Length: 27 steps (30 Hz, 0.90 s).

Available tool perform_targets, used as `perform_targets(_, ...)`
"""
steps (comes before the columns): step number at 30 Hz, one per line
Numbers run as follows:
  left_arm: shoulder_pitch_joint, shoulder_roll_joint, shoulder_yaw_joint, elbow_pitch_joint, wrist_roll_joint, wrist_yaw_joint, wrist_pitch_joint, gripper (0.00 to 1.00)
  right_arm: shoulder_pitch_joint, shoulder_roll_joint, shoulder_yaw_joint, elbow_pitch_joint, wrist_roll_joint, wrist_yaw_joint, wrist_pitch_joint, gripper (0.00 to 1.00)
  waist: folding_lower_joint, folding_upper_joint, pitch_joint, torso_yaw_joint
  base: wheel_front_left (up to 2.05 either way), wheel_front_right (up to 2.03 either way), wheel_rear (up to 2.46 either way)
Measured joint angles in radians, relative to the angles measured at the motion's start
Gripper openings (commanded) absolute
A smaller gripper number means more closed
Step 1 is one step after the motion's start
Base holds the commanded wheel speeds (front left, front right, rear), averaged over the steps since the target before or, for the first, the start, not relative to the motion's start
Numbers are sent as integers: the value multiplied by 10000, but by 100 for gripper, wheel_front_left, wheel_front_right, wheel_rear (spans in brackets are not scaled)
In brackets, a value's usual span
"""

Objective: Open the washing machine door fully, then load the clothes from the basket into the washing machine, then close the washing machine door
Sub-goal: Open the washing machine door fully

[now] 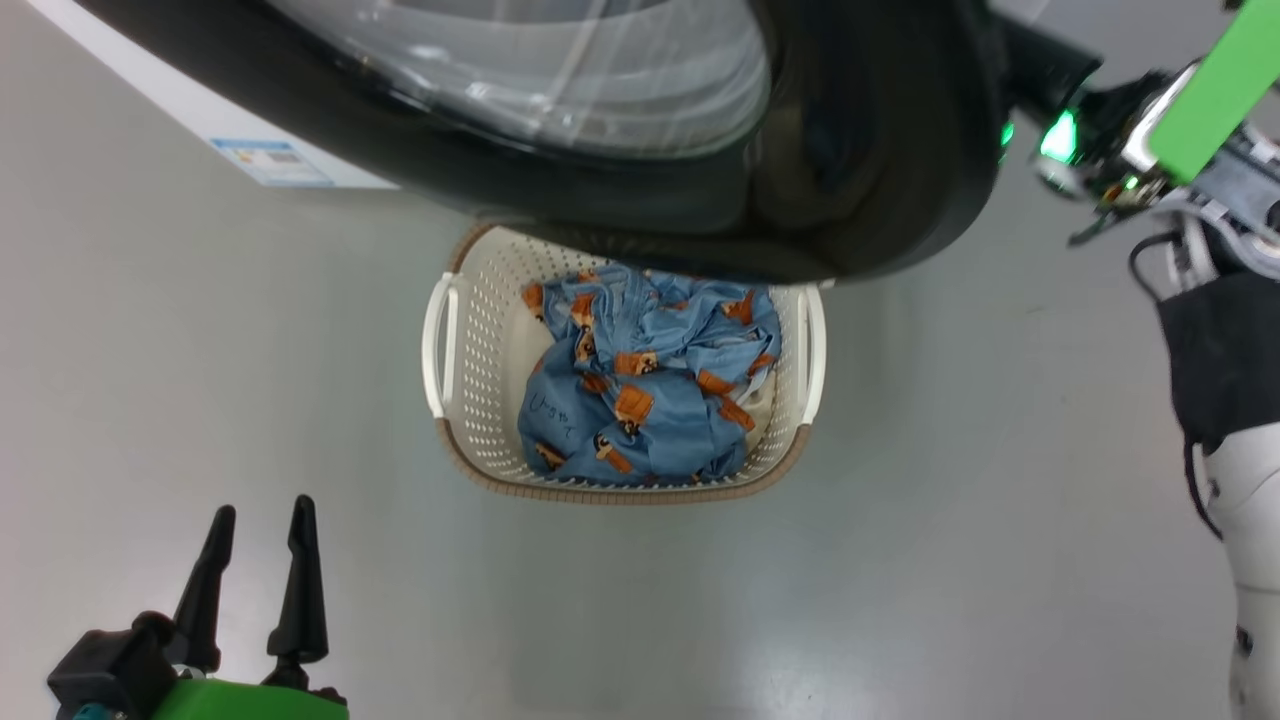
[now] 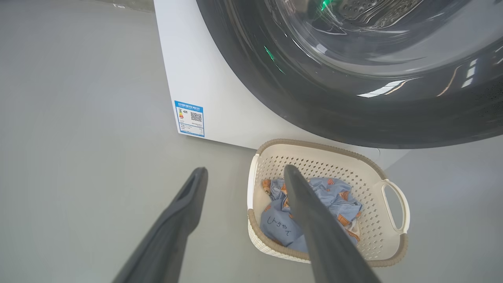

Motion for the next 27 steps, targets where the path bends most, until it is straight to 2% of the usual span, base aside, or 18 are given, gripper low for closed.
perform_targets(16, 19, -15, 40, 320, -215, 0, 0, 100, 2313, 500, 1202, -1009, 159, 0, 1168, 0, 0, 0, -1351, -331, 0, 0, 0)
perform_targets(27, 136, -17, 65, 359, -489, 0, 0, 100, 4360, 1592, 2562, -1891, 40, 0, 997, 0, 0, 0, -2246, -379, 0, 0, 0)
